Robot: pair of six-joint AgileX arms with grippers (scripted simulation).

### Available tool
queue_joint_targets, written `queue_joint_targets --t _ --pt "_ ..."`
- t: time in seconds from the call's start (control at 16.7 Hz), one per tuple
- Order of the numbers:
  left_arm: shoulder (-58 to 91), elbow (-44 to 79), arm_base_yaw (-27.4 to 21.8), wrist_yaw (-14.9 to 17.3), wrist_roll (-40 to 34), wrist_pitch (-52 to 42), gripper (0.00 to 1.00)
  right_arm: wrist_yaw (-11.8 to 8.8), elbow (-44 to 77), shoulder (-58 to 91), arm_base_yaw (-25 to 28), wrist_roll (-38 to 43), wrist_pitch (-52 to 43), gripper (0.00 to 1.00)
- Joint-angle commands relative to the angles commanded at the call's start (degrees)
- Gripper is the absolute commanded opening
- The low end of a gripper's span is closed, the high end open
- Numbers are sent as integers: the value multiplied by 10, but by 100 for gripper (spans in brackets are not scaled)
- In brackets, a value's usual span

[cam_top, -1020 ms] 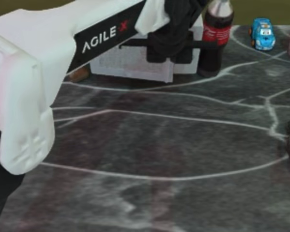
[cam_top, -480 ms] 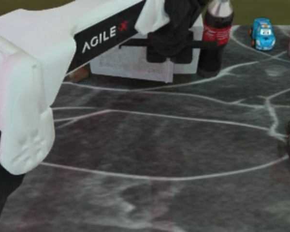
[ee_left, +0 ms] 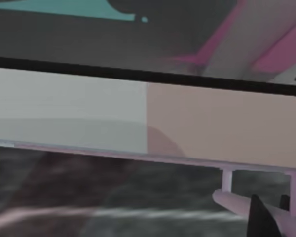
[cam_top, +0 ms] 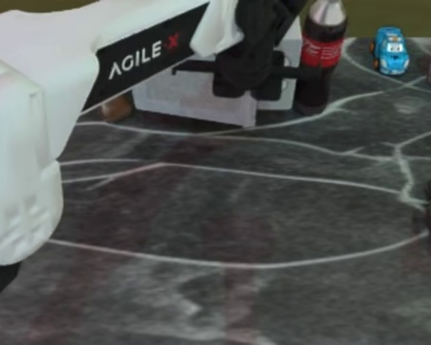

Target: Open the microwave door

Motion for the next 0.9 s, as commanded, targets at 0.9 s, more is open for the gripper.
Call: queue_joint_targets --t 0.9 --pt "-3 -6 1 1 3 2 0 0 0 0 0 0 0 100"
